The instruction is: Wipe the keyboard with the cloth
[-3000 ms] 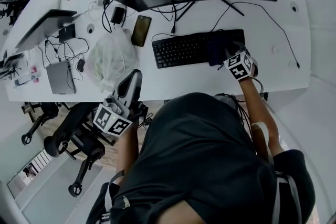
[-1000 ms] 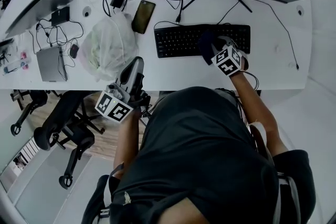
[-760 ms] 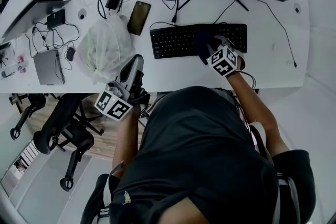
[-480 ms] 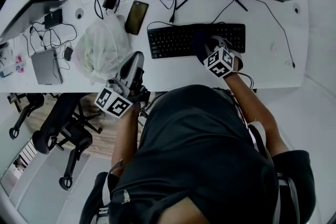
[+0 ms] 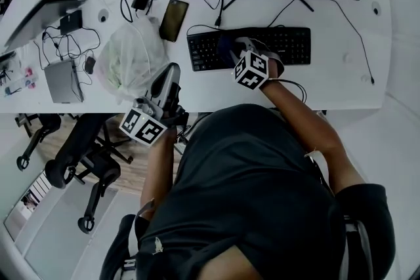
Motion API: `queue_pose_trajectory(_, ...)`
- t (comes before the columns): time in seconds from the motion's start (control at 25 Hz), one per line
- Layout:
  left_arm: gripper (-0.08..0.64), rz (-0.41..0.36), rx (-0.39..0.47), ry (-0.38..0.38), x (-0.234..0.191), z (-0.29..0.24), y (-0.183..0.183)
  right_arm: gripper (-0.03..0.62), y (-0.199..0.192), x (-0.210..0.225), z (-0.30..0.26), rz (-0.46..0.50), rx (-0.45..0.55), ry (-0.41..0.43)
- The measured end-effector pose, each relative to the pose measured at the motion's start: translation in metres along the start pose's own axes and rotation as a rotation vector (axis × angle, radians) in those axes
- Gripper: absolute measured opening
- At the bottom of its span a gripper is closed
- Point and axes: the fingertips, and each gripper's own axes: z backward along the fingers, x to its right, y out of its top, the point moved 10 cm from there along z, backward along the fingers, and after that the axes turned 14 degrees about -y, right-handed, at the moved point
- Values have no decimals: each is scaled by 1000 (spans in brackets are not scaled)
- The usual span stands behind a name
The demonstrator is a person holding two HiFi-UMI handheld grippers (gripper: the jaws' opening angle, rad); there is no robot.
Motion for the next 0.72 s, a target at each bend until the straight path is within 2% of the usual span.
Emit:
queue_pose_trajectory(0.16, 5, -5, 14, 12, 1, 9, 0, 61, -11, 9, 5, -41, 21, 38)
queue_pose_trajectory(0.32, 5, 1, 29, 31, -3, 23, -2, 61, -46, 29, 25, -110, -58, -42)
queue_pose_trajectory(0.4, 5, 7, 34, 35, -6, 28, -5, 61, -49, 29, 28, -122, -97, -73)
queue_pose_trajectory(0.52, 5, 17, 38, 26, -7, 30, -8, 61, -28, 16, 17, -98, -91, -67)
queue_pose_trajectory(0.72, 5, -5, 35, 14, -3, 36, -6, 61, 36, -23, -19, -13, 50, -2)
